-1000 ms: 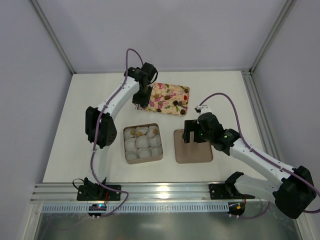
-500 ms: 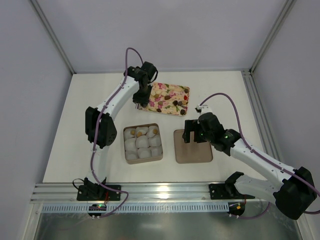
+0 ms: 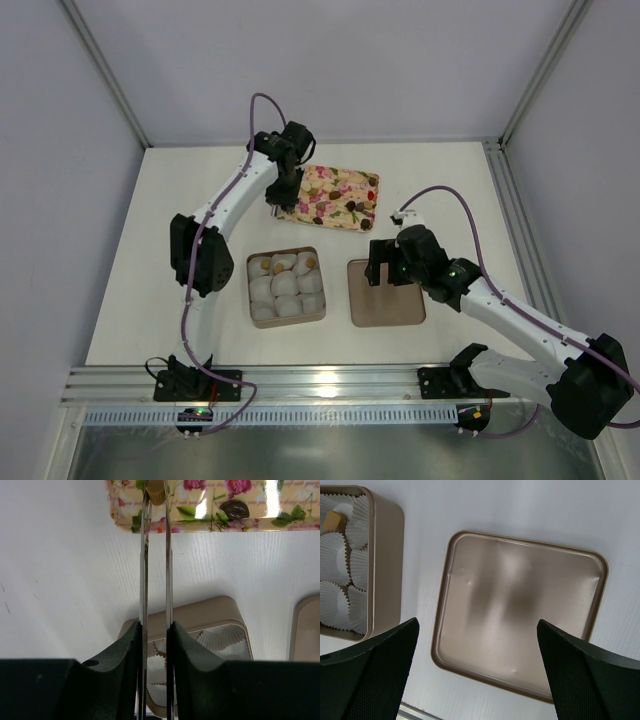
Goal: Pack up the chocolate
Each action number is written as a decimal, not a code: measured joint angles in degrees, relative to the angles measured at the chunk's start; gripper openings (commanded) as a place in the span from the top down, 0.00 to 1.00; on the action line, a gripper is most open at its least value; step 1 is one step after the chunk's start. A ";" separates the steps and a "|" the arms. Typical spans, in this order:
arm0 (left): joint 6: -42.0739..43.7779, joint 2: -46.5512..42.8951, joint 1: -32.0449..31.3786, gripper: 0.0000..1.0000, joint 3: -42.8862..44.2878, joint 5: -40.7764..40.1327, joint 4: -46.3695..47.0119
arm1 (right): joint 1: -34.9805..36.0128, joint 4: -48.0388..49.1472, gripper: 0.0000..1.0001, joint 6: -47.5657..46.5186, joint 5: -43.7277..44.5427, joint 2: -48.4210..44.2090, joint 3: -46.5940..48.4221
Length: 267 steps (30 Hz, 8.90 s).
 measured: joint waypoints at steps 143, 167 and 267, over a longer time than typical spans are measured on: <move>2.51 -1.51 1.01 0.59 -5.01 -7.52 8.92 | -0.48 -0.04 0.00 0.17 0.68 4.92 3.04; 3.13 1.70 1.29 0.68 -4.87 -6.58 10.45 | -0.74 -0.04 0.00 0.17 0.68 4.92 3.04; 3.04 -7.02 1.77 0.74 -14.95 -0.13 12.72 | -0.74 -0.42 0.00 1.51 0.68 1.66 0.11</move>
